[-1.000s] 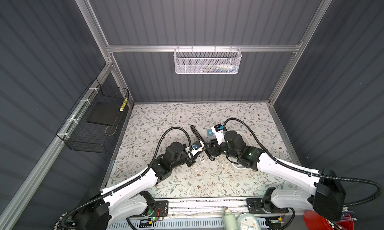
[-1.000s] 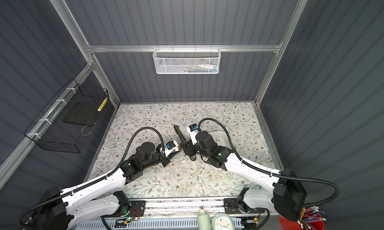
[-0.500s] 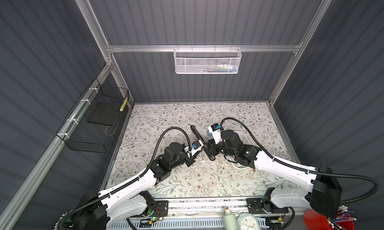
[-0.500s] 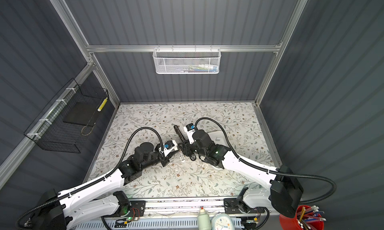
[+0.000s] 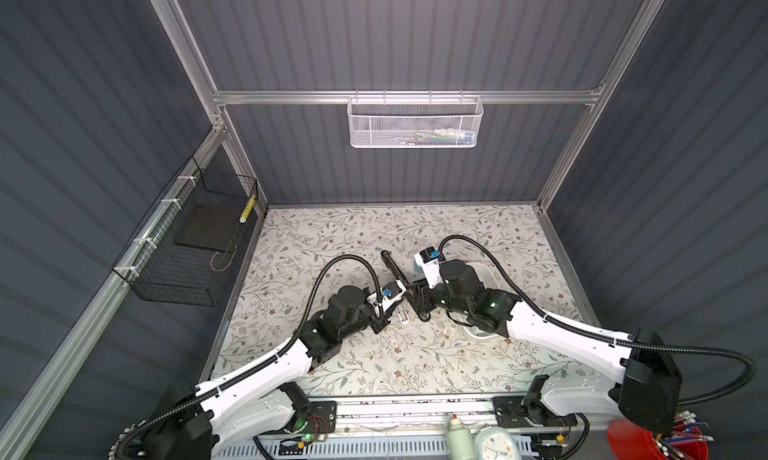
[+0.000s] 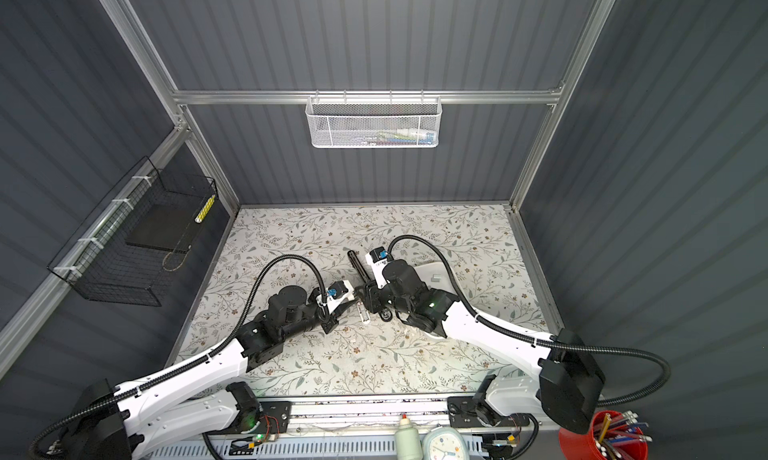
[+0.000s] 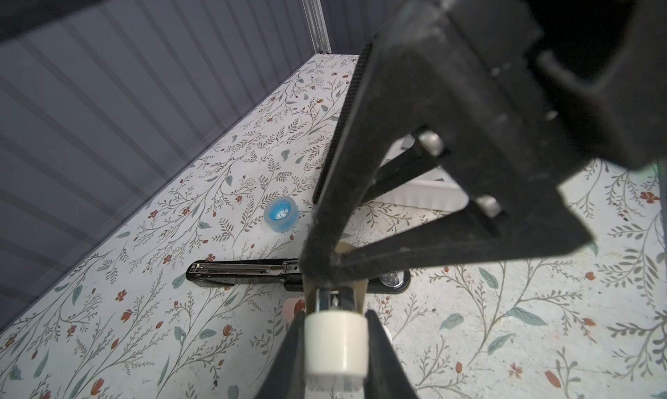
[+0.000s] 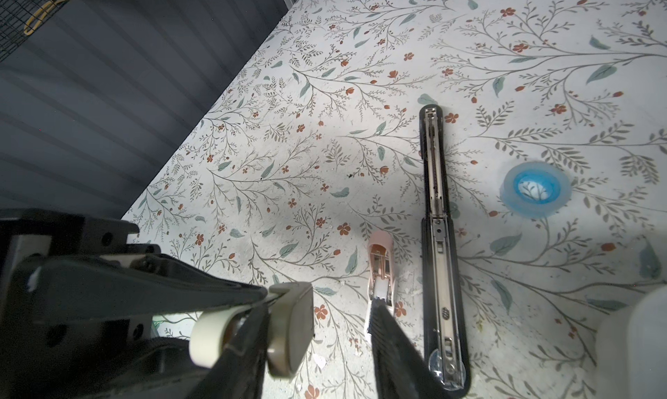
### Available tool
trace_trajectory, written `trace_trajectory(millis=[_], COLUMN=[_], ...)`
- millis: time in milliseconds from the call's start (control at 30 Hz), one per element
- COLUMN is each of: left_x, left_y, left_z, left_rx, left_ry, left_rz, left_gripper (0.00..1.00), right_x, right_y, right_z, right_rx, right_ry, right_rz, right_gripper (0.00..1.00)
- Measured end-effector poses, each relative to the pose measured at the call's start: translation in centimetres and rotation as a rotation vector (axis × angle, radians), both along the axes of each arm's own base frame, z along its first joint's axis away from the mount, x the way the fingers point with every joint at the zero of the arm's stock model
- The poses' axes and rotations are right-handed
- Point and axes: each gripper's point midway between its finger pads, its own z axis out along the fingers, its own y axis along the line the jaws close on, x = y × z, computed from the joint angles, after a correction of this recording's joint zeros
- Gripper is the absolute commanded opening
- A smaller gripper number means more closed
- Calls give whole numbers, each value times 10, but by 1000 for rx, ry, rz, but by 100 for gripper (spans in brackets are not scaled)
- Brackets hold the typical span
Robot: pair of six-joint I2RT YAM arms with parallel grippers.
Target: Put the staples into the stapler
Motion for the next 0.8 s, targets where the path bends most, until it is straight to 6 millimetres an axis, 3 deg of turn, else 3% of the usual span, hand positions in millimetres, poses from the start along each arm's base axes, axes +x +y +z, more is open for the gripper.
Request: trace_trajectory(millis=[467,800], left_x=[-1,-3], left_y=[3,5], left_z=[2,4], left_rx=[-5,-13], left_ry=[-8,-14], left_rz=[7,4], left_gripper=[0,0], right_x=[0,10], right_y=[8,-3], right_z=[3,-14], right_rx=[4,-63], right_ry=[4,21], right_rz=[8,-58], right_gripper=[33,28])
